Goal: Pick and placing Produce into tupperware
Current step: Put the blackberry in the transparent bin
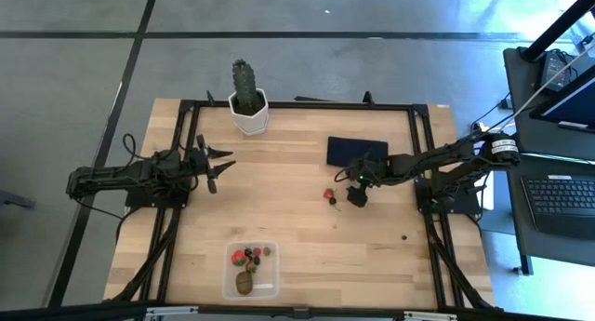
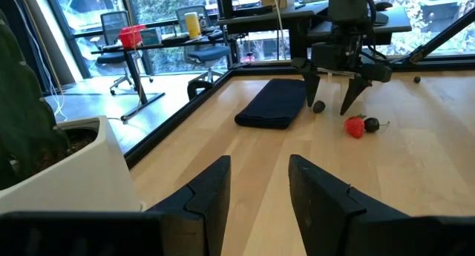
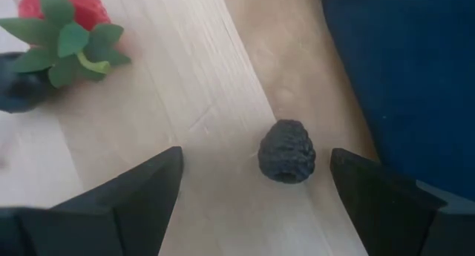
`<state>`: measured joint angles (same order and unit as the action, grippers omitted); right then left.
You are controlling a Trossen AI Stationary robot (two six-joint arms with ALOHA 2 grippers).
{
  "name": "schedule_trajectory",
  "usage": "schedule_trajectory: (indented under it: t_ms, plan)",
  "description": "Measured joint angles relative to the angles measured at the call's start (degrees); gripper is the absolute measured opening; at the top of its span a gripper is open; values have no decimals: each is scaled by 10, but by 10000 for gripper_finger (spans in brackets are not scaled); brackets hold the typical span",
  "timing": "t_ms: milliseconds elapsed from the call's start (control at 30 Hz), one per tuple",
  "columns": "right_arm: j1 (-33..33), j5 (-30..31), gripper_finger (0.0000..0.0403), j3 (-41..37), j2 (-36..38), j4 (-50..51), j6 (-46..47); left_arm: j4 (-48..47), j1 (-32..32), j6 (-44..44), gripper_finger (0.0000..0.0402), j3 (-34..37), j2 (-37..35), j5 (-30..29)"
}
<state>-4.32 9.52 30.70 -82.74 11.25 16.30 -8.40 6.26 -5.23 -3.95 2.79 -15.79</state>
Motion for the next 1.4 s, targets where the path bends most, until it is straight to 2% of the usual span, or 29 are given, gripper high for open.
schedule_trajectory:
  t_ms: [633, 1200, 1400]
  plan:
    - [0, 14, 344, 0, 0, -8, -61, 0, 0, 0, 130, 0, 0, 0]
    - [0, 29, 344, 0, 0, -8, -60, 0, 0, 0, 130, 0, 0, 0]
    - [0, 38, 331, 0, 0, -7, -29, 0, 0, 0, 130, 0, 0, 0]
